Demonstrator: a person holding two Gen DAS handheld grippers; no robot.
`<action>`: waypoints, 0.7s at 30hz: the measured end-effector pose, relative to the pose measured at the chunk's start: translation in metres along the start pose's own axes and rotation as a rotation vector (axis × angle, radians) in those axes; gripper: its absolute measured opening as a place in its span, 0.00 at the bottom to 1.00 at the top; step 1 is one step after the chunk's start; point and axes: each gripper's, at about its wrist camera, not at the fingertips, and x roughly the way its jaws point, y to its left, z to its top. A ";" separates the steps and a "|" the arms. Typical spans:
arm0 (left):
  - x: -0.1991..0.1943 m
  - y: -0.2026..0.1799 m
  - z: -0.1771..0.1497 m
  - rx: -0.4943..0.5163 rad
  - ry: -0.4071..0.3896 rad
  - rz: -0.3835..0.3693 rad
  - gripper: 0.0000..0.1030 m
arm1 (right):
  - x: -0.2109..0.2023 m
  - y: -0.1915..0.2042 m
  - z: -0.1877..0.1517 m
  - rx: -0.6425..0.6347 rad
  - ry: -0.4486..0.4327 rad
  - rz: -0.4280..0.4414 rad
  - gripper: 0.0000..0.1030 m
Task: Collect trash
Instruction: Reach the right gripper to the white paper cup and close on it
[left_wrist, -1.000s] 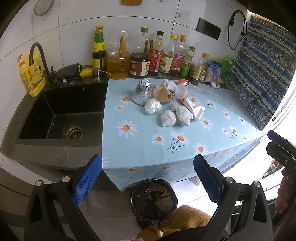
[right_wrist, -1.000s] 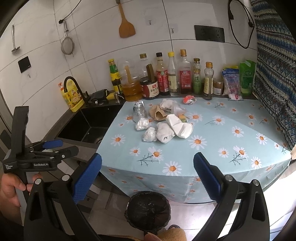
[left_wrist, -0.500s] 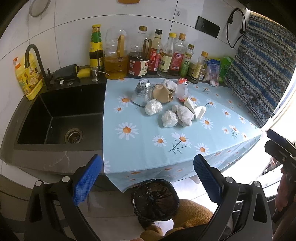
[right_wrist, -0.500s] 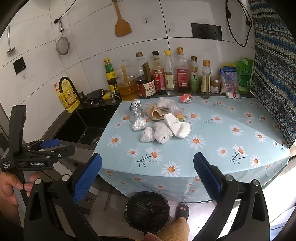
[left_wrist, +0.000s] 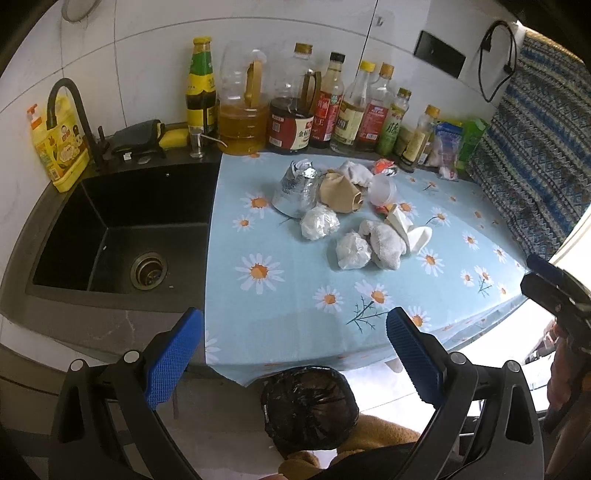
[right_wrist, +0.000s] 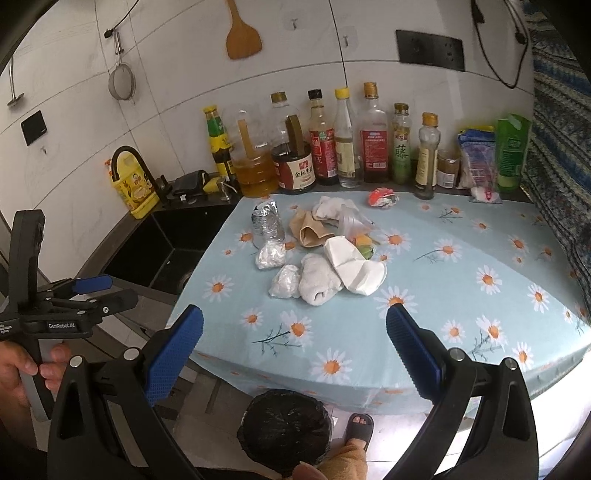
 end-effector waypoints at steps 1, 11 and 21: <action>0.003 -0.001 0.001 0.003 0.008 0.007 0.93 | 0.006 -0.008 0.004 0.005 0.008 0.011 0.95; 0.032 -0.010 0.019 -0.055 0.065 0.069 0.93 | 0.076 -0.066 0.032 0.003 0.110 0.065 0.95; 0.065 -0.026 0.034 -0.090 0.140 0.124 0.93 | 0.165 -0.107 0.046 -0.017 0.249 0.158 0.90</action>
